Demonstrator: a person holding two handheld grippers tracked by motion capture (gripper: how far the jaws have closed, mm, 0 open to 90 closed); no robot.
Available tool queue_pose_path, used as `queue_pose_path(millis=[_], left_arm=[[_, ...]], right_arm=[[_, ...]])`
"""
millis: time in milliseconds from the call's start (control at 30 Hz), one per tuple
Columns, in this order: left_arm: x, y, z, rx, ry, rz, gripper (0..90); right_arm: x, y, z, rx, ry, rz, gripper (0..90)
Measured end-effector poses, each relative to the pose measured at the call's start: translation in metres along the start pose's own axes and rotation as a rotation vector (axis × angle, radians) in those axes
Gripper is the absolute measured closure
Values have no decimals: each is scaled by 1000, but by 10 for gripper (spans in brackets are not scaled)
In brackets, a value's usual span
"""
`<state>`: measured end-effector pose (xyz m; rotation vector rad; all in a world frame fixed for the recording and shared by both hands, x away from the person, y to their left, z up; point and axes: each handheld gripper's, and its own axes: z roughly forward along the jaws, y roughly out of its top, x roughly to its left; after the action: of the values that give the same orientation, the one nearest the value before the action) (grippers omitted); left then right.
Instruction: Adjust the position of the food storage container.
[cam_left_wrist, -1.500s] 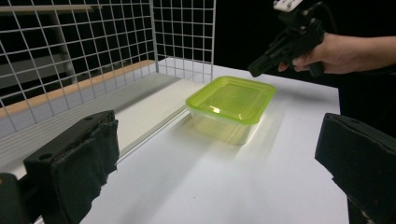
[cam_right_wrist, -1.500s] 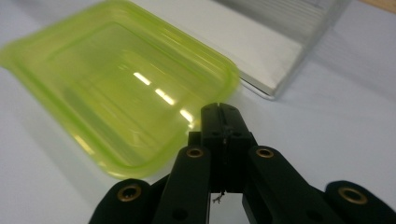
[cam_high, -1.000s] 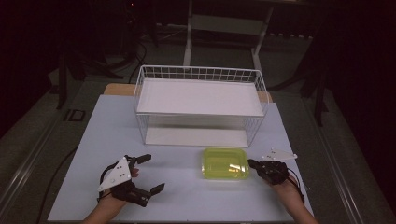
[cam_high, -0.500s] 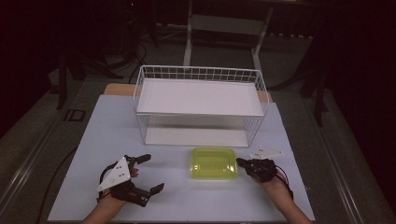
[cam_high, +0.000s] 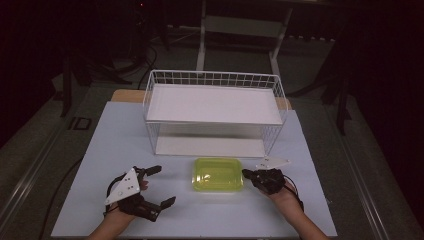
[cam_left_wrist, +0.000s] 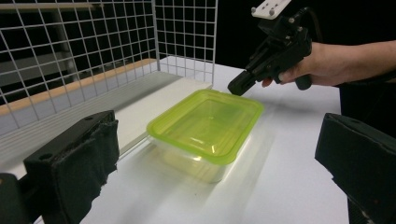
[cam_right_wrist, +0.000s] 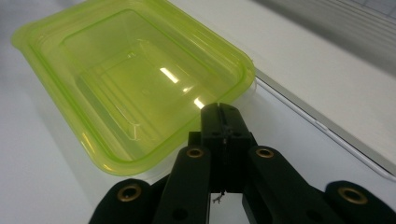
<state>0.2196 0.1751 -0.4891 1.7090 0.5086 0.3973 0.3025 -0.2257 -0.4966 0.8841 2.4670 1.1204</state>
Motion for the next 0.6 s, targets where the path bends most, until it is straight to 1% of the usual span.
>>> queue_pose_path(millis=[167,400,567,600], left_arm=[[0,0,0,-1,2,1,3],[0,0,0,0,-1,-2,3],[0,0,0,5,-1,-1,3],[0,0,0,6,0,-1,3]], right_arm=[[5,4,5,-3,18,-3,900],[12,12,15,-6,27,-24,900],[15,15,18,-7,25,-40,899],[15,17,16,-20,27,-43,881]])
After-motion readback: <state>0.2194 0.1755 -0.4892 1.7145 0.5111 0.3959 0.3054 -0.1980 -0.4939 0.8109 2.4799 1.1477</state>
